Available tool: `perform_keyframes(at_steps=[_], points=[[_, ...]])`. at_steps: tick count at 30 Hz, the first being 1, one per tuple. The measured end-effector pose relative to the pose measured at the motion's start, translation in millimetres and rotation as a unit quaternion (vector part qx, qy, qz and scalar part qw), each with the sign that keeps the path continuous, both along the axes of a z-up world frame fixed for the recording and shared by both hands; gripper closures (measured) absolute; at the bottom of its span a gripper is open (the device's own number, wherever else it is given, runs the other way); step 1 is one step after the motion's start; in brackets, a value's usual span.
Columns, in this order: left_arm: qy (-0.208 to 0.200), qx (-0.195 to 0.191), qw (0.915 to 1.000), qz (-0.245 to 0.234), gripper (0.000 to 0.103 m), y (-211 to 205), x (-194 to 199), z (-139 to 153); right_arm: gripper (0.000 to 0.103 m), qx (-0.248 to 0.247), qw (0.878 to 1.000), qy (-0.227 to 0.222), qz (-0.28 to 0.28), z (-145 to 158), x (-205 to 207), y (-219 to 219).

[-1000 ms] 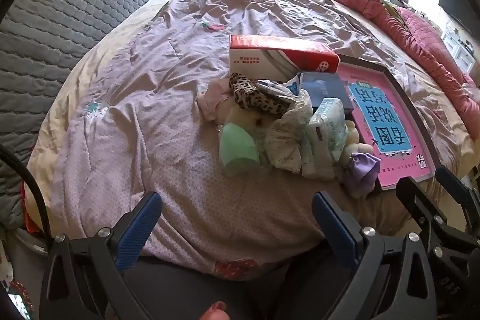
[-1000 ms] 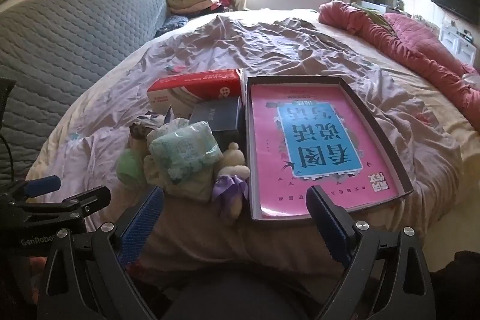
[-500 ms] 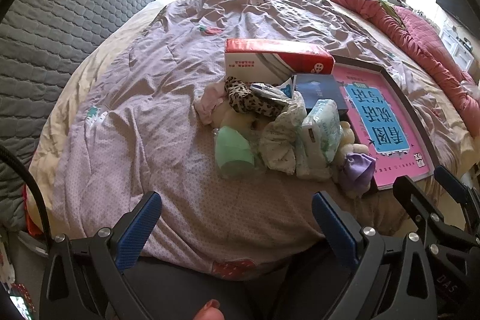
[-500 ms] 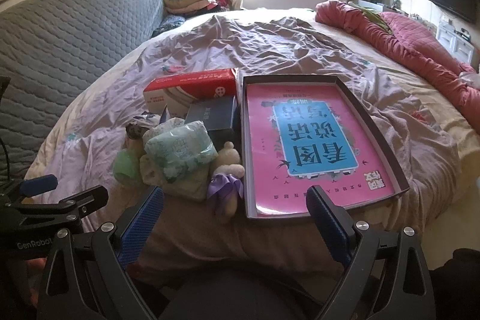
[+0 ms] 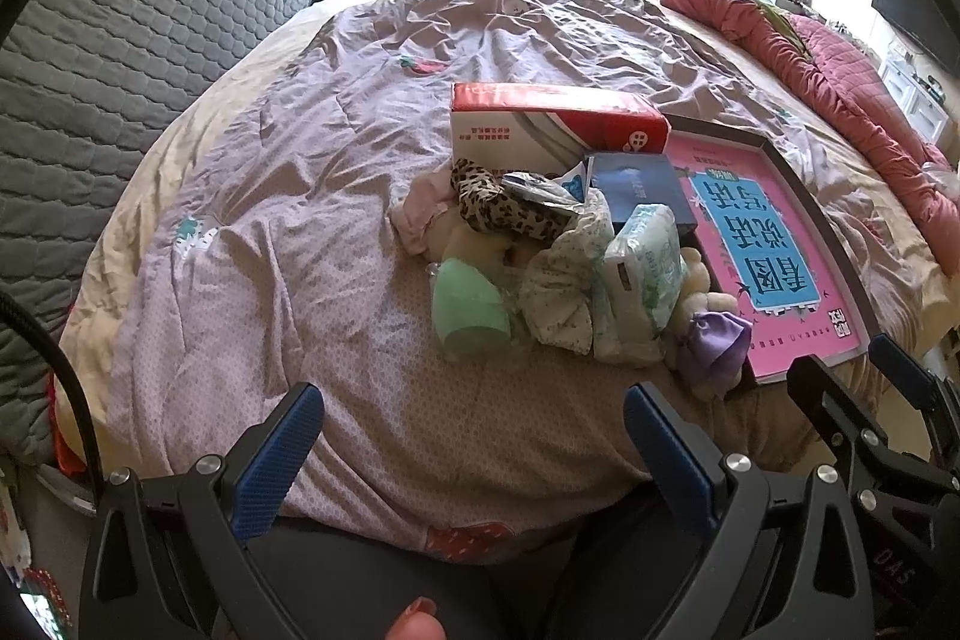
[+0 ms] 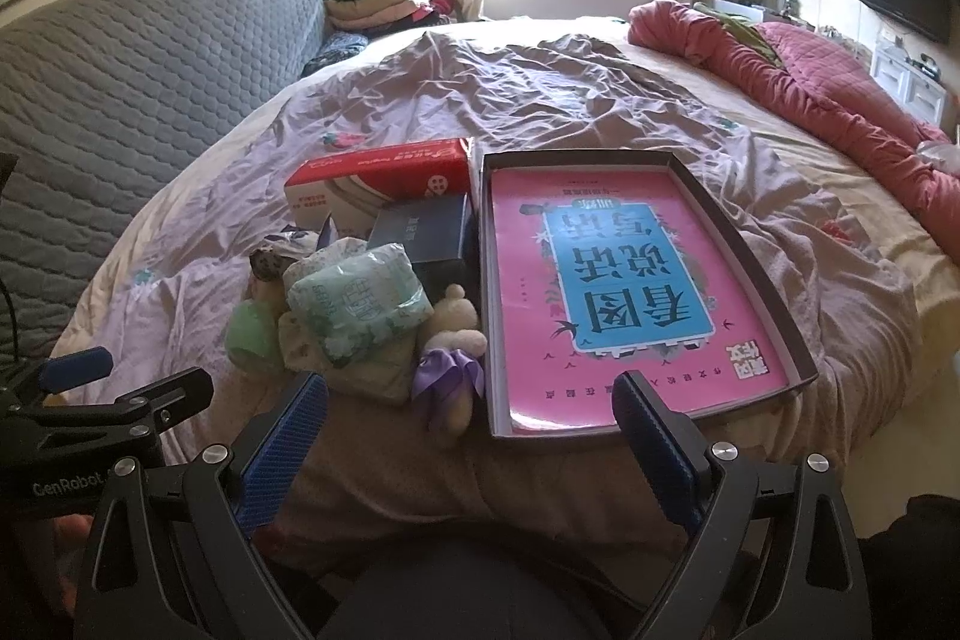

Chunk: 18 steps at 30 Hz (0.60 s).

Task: Organize soft objects

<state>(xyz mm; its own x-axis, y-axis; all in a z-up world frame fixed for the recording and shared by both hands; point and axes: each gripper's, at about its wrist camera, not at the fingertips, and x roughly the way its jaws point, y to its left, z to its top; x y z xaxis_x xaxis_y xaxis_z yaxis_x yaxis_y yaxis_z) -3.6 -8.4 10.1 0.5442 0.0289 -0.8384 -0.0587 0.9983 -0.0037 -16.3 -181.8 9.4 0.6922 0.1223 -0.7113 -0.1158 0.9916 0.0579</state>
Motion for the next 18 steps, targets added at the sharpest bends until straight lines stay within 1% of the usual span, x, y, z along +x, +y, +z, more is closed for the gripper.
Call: perform_keyframes(at_steps=[10, 15, 18], points=[[-0.003, -0.004, 1.0, 0.004, 0.002, 3, 2, 2, 0.007, 0.001, 1.0, 0.001, 0.001, 0, 1, 0], [0.001, -0.019, 0.9997, 0.013, 0.002, 10, 2, -1, 0.007, 0.005, 1.0, -0.003, 0.005, -1, 1, -1], [0.001, -0.026, 0.9994, 0.023, 0.002, 17, 3, -4, 0.007, 0.005, 1.0, 0.002, 0.007, -4, 2, 0]])
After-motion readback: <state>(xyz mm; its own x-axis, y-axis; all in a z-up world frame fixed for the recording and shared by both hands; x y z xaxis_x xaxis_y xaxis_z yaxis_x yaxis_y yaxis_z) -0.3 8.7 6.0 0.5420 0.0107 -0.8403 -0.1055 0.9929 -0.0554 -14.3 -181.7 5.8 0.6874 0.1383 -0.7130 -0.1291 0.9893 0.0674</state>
